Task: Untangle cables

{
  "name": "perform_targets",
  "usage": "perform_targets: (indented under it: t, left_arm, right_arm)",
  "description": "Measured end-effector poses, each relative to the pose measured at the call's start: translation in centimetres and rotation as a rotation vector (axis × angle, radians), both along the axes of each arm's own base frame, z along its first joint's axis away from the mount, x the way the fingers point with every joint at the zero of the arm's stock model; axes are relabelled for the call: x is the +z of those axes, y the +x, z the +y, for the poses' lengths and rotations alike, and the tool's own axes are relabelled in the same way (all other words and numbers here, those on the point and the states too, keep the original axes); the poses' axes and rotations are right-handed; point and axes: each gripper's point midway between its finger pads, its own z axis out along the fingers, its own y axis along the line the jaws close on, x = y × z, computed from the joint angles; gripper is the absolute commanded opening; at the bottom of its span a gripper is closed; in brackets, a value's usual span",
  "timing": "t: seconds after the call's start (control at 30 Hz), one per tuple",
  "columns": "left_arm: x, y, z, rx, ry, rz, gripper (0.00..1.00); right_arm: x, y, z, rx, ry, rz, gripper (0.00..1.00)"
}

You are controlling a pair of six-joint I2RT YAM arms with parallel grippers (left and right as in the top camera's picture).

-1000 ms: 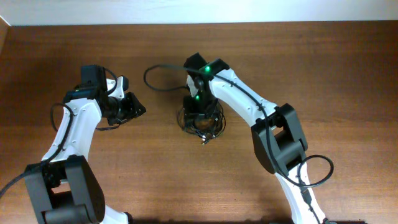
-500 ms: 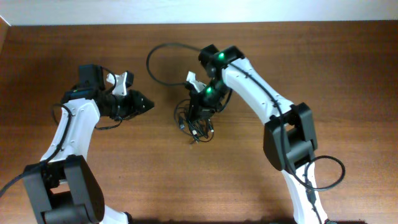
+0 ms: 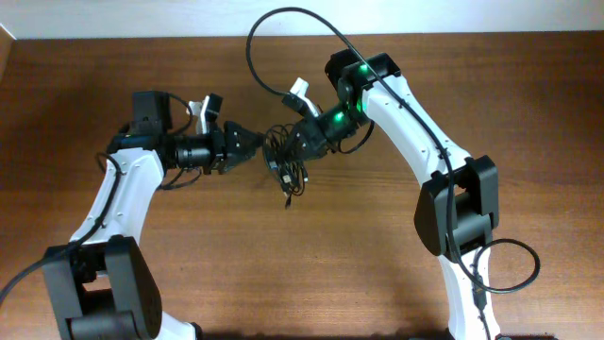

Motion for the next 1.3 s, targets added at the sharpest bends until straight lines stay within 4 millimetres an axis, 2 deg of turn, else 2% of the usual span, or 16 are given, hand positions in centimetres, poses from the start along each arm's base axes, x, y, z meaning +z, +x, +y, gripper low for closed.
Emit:
perform_targets:
  t: [0.2, 0.27, 0.3, 0.37, 0.57, 0.7, 0.87, 0.93, 0.97, 1.0, 1.03, 1.13, 1.2, 1.23, 1.27, 1.3]
  left_arm:
    - [0.0, 0.8, 0.2, 0.087, -0.029, 0.125, 0.6]
    - [-0.1, 0.8, 0.1, 0.101, -0.029, 0.151, 0.37]
    - [-0.5, 0.8, 0.0, 0.108, -0.011, 0.161, 0.18]
    - [-1.7, 0.8, 0.2, 0.144, 0.055, 0.203, 0.0]
    - [-6.2, -0.2, 3.3, 0.23, 0.365, 0.265, 0.0]
    - [-8.8, -1.2, 7.1, 0.299, 0.623, 0.308, 0.01]
    - [-10.0, -1.6, 11.4, 0.38, 0.87, 0.32, 0.02]
    - [-10.1, -1.7, 12.1, 0.397, 0.913, 0.319, 0.03]
    - [-10.1, -1.7, 12.5, 0.404, 0.934, 0.32, 0.04]
    - [-10.2, -1.7, 12.9, 0.41, 0.955, 0.32, 0.07]
    - [-10.2, -1.8, 13.2, 0.416, 0.971, 0.32, 0.12]
    - [-10.2, -1.8, 13.5, 0.419, 0.99, 0.317, 0.32]
    - [-10.2, -1.8, 13.6, 0.413, 0.996, 0.314, 0.61]
    - [-10.2, -1.9, 13.6, 0.413, 0.999, 0.318, 0.82]
    - [-10.2, -2.0, 13.6, 0.404, 1.003, 0.317, 0.95]
    - [-10.2, -2.1, 13.4, 0.373, 1.002, 0.305, 0.98]
  right_arm:
    - [0.7, 0.0, 0.3, -0.001, 0.043, 0.011, 0.04]
    - [0.7, 0.1, 0.3, 0.0, 0.049, 0.004, 0.04]
    - [0.8, 0.2, 0.4, 0.0, 0.055, -0.005, 0.04]
    - [0.5, 0.2, 0.3, 0.0, 0.042, -0.013, 0.04]
    - [-3.9, 0.7, -1.8, -0.006, -0.241, -0.083, 0.04]
    - [-8.3, 1.9, -6.2, -0.09, -0.647, -0.097, 0.05]
    - [-10.4, 2.2, -11.1, -0.135, -0.969, -0.123, 0.14]
    - [-10.7, 2.4, -12.7, -0.162, -1.064, -0.133, 0.37]
    - [-10.9, 2.6, -13.6, -0.185, -1.125, -0.137, 0.59]
    - [-11.0, 2.8, -14.3, -0.201, -1.169, -0.145, 0.89]
    - [-11.0, 3.0, -14.8, -0.212, -1.199, -0.155, 0.98]
    - [-11.1, 3.3, -15.4, -0.23, -1.237, -0.167, 0.98]
    - [-11.1, 3.3, -15.6, -0.239, -1.249, -0.168, 0.98]
    - [-11.1, 3.3, -15.6, -0.25, -1.253, -0.161, 0.98]
    - [-11.1, 3.3, -15.6, -0.255, -1.254, -0.158, 0.99]
    - [-11.1, 3.4, -15.7, -0.258, -1.255, -0.156, 0.99]
